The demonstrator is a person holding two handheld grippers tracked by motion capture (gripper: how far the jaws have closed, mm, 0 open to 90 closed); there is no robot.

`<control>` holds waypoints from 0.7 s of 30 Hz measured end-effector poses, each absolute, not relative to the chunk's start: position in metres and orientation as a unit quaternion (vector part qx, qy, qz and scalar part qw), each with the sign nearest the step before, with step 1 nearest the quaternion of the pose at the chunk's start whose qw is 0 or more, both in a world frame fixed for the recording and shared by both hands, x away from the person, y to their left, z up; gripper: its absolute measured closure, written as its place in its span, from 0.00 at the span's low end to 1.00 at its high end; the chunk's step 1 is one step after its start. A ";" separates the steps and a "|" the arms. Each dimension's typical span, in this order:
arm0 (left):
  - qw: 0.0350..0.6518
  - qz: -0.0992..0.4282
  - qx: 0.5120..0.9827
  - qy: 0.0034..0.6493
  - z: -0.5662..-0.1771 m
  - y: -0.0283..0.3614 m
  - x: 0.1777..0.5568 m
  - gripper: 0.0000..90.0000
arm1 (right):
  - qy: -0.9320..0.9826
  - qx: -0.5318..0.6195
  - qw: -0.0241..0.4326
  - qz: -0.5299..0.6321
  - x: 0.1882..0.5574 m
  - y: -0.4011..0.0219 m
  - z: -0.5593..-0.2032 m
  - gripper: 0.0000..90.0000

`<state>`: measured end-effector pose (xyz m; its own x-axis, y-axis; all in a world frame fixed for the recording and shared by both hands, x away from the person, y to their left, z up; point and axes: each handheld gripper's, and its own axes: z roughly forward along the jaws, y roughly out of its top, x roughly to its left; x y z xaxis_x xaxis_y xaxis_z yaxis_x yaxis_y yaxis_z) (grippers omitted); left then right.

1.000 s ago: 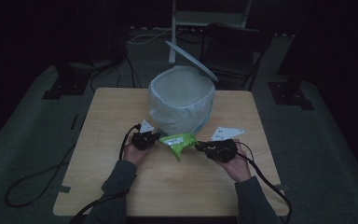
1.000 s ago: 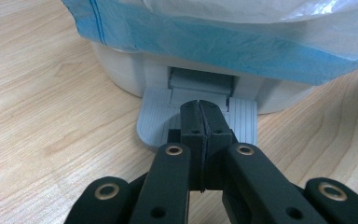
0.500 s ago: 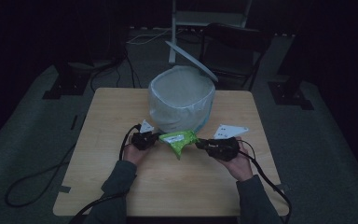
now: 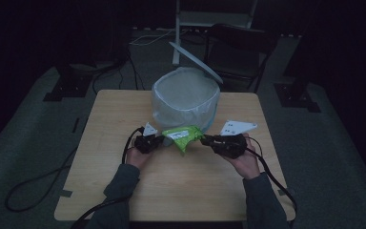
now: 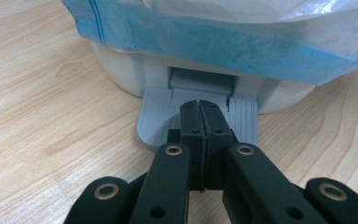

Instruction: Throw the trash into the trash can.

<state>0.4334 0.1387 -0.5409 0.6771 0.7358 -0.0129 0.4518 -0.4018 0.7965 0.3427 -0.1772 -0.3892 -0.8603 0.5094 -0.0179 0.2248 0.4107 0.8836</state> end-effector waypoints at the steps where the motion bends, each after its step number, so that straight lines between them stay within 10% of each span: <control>1: 0.411 0.174 0.818 0.363 -0.541 0.139 0.433 1.00 | 0.828 0.219 0.145 0.495 0.343 -0.176 -0.388 0.91; 21: 0.410 0.173 0.819 0.362 -0.541 0.139 0.434 1.00 | 0.820 0.206 0.162 0.509 0.348 -0.175 -0.360 0.91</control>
